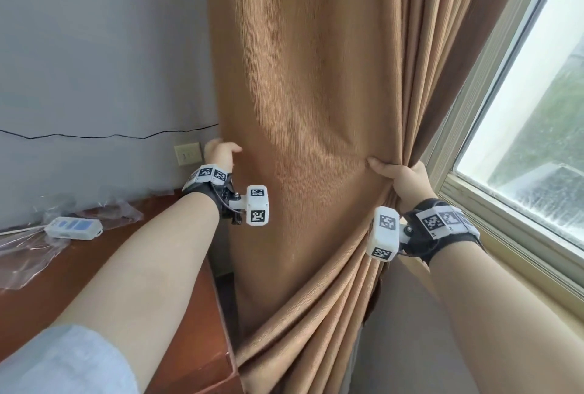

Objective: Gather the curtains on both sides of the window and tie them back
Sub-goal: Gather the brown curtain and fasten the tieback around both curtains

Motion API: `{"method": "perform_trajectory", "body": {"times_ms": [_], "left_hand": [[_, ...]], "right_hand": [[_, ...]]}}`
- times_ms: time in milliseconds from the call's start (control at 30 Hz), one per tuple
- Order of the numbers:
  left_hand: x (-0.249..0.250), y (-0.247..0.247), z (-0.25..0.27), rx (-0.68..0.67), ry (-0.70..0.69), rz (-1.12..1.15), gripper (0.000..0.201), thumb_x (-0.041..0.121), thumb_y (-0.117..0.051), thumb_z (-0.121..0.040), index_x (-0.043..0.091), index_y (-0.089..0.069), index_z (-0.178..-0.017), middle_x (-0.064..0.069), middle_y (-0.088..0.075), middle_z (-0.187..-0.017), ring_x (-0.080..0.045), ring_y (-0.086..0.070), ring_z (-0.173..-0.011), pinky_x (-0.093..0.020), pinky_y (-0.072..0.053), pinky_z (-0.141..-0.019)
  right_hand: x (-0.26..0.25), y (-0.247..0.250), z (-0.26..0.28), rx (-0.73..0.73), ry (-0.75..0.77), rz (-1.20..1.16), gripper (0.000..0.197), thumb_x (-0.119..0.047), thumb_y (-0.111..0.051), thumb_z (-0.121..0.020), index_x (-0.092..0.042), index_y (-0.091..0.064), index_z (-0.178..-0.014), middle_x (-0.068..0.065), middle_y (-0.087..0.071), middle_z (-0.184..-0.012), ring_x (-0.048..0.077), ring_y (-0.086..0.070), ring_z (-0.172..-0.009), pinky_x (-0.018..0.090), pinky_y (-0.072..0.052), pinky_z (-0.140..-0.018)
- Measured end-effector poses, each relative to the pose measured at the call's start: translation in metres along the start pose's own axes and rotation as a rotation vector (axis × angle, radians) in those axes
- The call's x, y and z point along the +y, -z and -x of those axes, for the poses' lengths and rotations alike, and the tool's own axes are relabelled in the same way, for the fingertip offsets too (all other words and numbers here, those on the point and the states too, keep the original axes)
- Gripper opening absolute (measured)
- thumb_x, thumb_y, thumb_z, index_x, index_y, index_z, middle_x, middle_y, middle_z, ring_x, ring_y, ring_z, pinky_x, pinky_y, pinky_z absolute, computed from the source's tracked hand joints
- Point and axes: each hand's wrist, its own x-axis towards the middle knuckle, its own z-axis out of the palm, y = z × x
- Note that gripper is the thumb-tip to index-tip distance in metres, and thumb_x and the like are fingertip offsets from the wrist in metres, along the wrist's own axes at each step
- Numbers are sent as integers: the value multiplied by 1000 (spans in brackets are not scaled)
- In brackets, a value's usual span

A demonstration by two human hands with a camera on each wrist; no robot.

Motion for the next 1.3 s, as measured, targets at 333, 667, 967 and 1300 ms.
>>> {"method": "perform_trajectory", "body": {"times_ms": [333,667,967,1300], "left_hand": [[12,-1,-30,91,-41,63,52,-10,-37,-92,-6,-27,-142,-29,-40,-140,-37,-45,-125,-33,-41,-96],[-1,16,-4,75,-133,-78,51,46,-50,-92,13,-48,-132,-6,-49,-135,-24,-46,-124,-35,-30,-105],[-14,36,18,179,-293,-214,42,44,-40,-97,4,-48,-87,-6,-49,-71,-23,-51,-66,-35,-43,-67],[-25,5,97,0,-543,-353,44,34,-43,-98,18,-25,-62,4,-29,-56,-13,-28,-50,-30,-25,-57]], "right_hand": [[-6,6,-11,-23,-20,-5,73,-15,-84,-65,0,-49,-127,10,-65,-111,26,-64,-97,42,-53,-88],[-2,-1,-17,34,44,5,56,-16,-82,-68,-8,-54,-116,7,-66,-104,27,-65,-96,45,-53,-90],[12,-30,-10,171,317,255,47,-26,-69,-79,-18,-53,-123,-5,-60,-108,17,-57,-102,32,-46,-92],[15,-50,4,186,270,353,42,-29,-63,-84,-13,-47,-119,7,-61,-109,25,-58,-96,26,-41,-80]]}}
